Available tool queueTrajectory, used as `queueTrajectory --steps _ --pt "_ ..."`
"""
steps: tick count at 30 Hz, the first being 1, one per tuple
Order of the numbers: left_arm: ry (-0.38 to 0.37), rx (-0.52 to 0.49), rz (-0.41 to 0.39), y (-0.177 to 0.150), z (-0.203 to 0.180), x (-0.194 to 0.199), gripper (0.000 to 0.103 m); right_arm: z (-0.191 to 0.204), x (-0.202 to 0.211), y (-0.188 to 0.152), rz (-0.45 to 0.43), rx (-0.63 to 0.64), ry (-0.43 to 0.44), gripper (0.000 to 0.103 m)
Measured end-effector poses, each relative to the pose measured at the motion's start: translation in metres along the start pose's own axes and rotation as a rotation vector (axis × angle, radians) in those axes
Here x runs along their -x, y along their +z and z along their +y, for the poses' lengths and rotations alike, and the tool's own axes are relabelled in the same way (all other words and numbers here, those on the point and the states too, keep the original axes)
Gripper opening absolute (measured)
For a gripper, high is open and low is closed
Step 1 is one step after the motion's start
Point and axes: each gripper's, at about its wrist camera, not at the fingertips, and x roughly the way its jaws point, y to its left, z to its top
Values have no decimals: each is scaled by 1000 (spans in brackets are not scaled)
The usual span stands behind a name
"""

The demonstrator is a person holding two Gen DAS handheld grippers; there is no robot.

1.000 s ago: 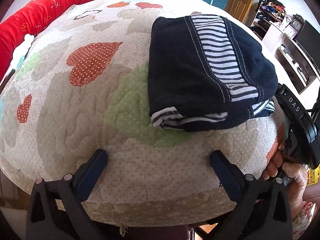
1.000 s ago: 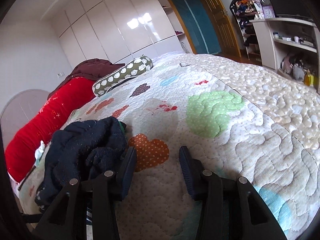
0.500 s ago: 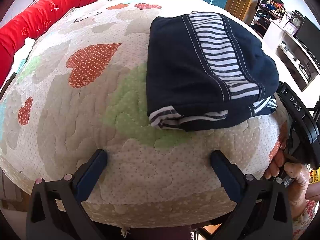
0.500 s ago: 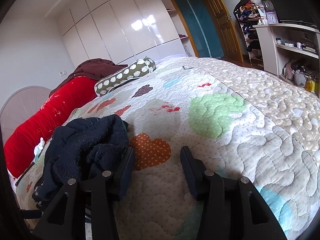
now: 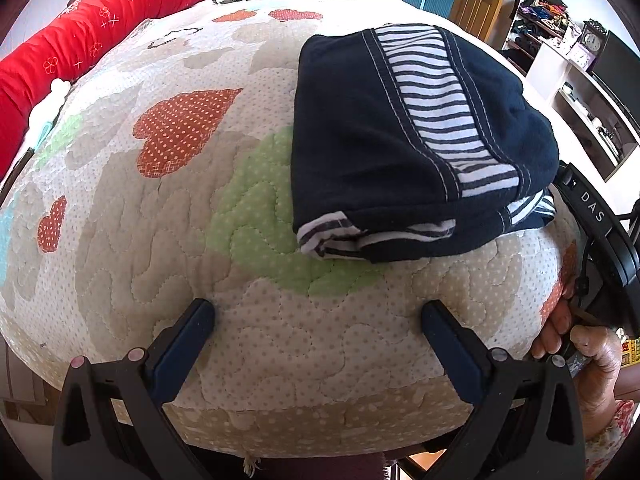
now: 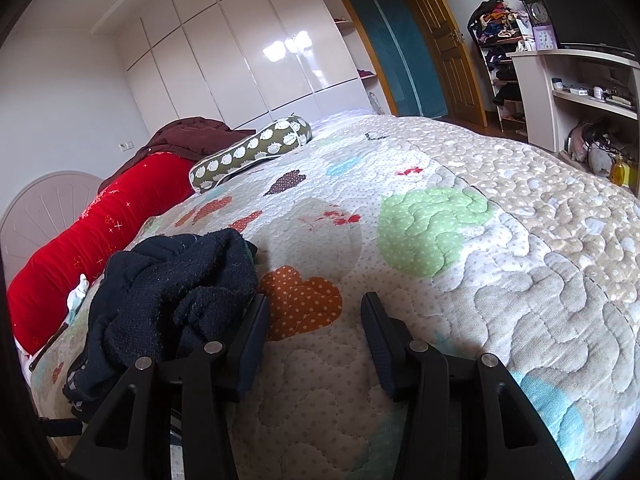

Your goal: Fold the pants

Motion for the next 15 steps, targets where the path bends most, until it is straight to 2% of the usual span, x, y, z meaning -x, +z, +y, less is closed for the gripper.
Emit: queueTrajectory --steps 15 --pt "17 -9 -21 -4 -7 1 103 0 -1 0 -3 3 0 51"
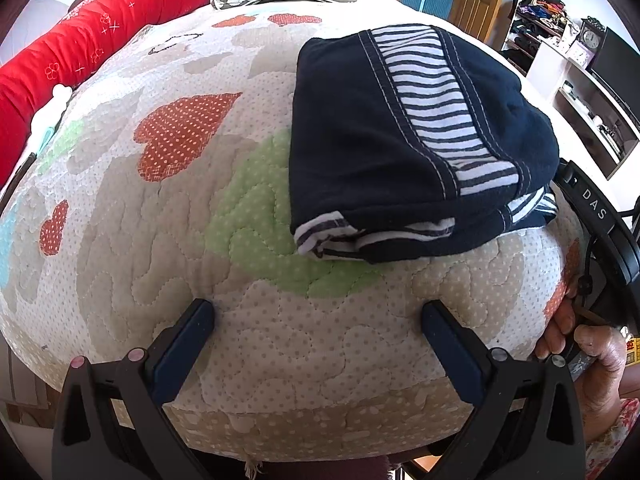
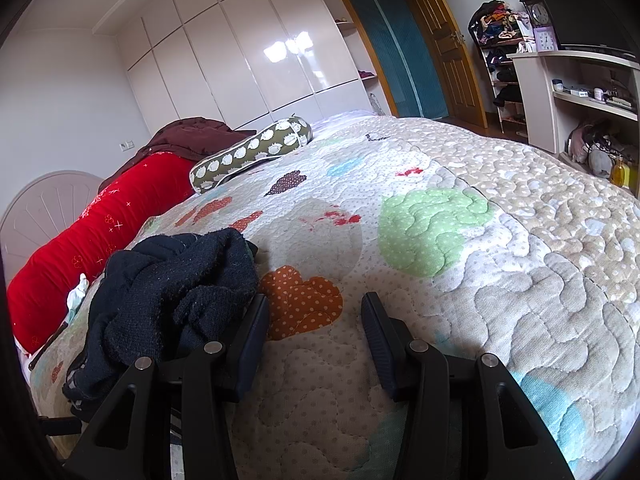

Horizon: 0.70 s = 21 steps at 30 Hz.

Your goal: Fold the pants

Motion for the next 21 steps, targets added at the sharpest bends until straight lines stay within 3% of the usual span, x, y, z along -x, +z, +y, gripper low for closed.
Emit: queueTrajectory --steps 21 --pt "23 -12 -61 -11 -10 5 103 -4 -3 5 -14 21 2 52"
